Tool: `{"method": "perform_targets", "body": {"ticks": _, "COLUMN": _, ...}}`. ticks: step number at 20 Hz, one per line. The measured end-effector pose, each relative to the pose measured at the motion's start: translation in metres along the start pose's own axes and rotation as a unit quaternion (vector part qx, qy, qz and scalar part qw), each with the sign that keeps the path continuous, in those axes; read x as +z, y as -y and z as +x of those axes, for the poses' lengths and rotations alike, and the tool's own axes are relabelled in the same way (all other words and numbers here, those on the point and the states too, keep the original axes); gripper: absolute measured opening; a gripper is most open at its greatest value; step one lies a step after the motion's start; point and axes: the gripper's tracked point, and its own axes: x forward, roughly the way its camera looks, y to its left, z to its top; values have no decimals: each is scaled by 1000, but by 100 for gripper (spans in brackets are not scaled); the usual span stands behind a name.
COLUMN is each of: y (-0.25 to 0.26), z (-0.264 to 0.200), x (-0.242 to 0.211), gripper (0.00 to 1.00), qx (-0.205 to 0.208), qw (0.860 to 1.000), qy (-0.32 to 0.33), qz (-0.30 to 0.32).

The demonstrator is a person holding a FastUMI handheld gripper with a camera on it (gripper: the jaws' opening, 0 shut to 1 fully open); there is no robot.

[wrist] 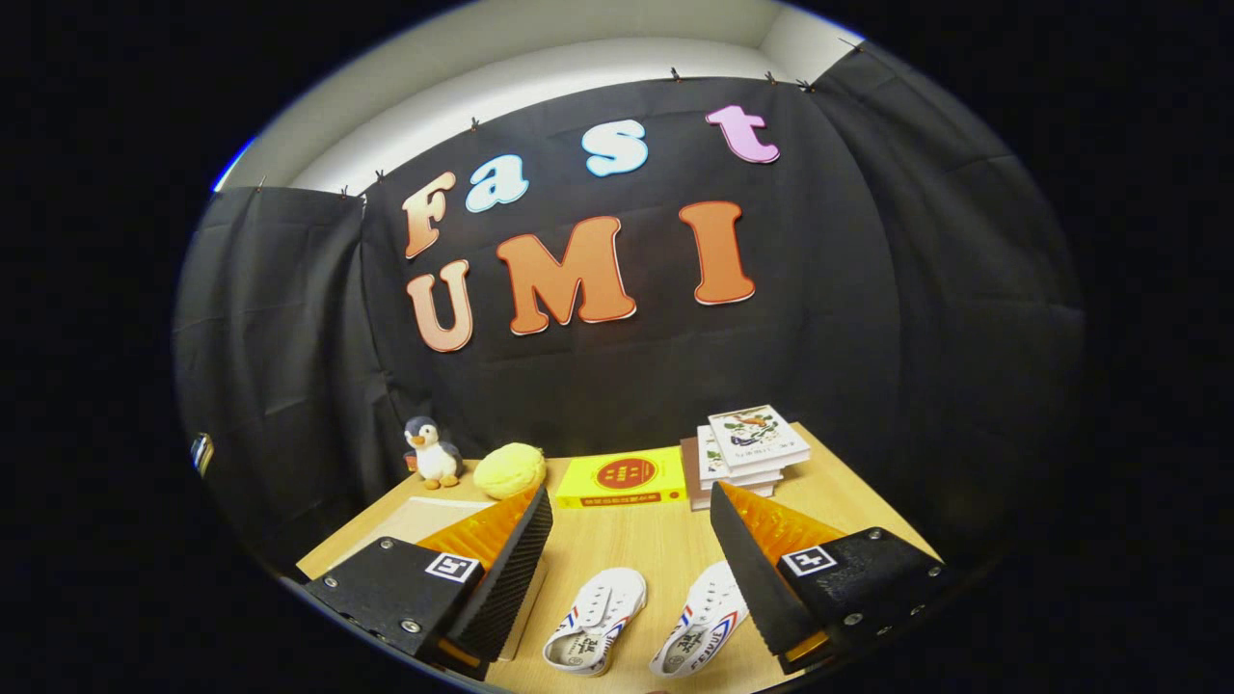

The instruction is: Open the storage box then place both shoes into the box .Put the left shoe in first, then the right shoe, with the right side of both shoes facing outward in a uniform manner.

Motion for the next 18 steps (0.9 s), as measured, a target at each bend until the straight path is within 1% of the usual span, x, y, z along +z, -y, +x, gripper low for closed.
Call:
{"method": "perform_targets", "body": {"ticks": 3, "y": -22, "z": 11, "x": -31, "gripper": 98, "qx": 55, "qw": 997, "qy": -48, "qz": 21}}
{"method": "perform_targets", "body": {"ticks": 5, "y": -32, "z": 20, "x": -50, "gripper": 98, "qx": 81, "qw": 993, "qy": -75, "qz": 32}}
{"method": "perform_targets", "body": {"ticks": 8, "y": -50, "z": 34, "x": -82, "gripper": 98, "qx": 120, "qw": 982, "qy": -124, "qz": 78}}
{"method": "perform_targets", "body": {"ticks": 10, "y": -64, "z": 39, "x": -104, "gripper": 98, "qx": 152, "qw": 968, "qy": -161, "qz": 120}}
{"method": "perform_targets", "body": {"ticks": 14, "y": -82, "z": 48, "x": -143, "gripper": 98, "qx": 196, "qw": 936, "qy": -222, "qz": 188}}
{"method": "perform_targets", "body": {"ticks": 16, "y": -92, "z": 51, "x": -157, "gripper": 98, "qx": 217, "qw": 915, "qy": -247, "qz": 236}}
{"method": "perform_targets", "body": {"ticks": 18, "y": -103, "z": 53, "x": -164, "gripper": 98, "qx": 241, "qw": 888, "qy": -266, "qz": 289}}
